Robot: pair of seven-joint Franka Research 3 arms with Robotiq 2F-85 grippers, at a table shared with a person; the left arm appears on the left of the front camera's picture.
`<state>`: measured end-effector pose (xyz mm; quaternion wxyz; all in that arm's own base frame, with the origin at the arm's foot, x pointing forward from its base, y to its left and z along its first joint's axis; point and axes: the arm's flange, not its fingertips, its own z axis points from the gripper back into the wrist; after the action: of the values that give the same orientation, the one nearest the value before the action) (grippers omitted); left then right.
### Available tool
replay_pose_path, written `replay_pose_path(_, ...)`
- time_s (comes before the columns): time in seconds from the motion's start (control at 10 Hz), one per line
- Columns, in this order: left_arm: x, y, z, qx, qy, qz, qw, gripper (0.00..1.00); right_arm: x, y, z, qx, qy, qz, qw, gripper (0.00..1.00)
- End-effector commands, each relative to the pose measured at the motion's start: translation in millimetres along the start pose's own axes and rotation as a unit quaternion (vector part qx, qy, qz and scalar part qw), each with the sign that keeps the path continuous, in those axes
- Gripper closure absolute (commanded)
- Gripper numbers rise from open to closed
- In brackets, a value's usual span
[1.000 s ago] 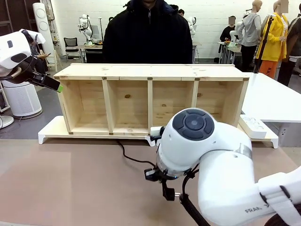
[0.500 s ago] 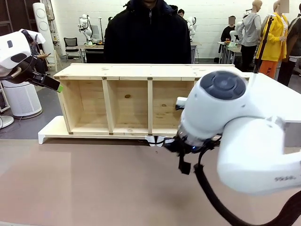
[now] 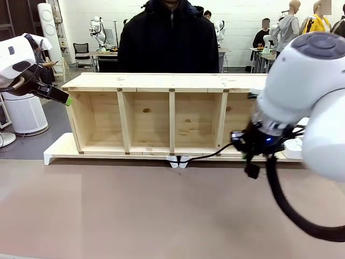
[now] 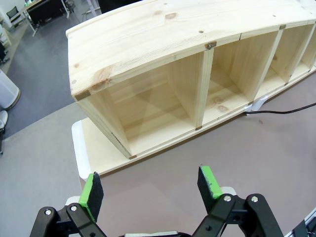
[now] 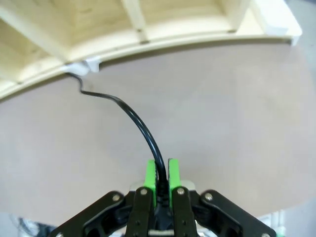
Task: Perform cable management.
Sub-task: Pull the grasped Power Cable to the location of the Power Strip.
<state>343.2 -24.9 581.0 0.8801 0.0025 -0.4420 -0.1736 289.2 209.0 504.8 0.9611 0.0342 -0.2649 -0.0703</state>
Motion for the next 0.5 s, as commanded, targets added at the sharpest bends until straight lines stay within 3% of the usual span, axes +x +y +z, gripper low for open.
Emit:
replay_pose_path(0.0, 0.0, 0.7, -0.4, 0.001, -0.004, 0.000, 1.000, 0.00, -114.4, -134.4, -39.0, -0.011, -0.013, 0.022, 1.000, 0.87)
replay_pose_path(0.4, 0.0, 0.7, -0.4, 0.001, -0.004, 0.000, 1.000, 0.00, -75.2, -171.3, -45.3, -0.052, -0.019, 0.074, 0.996, 0.87)
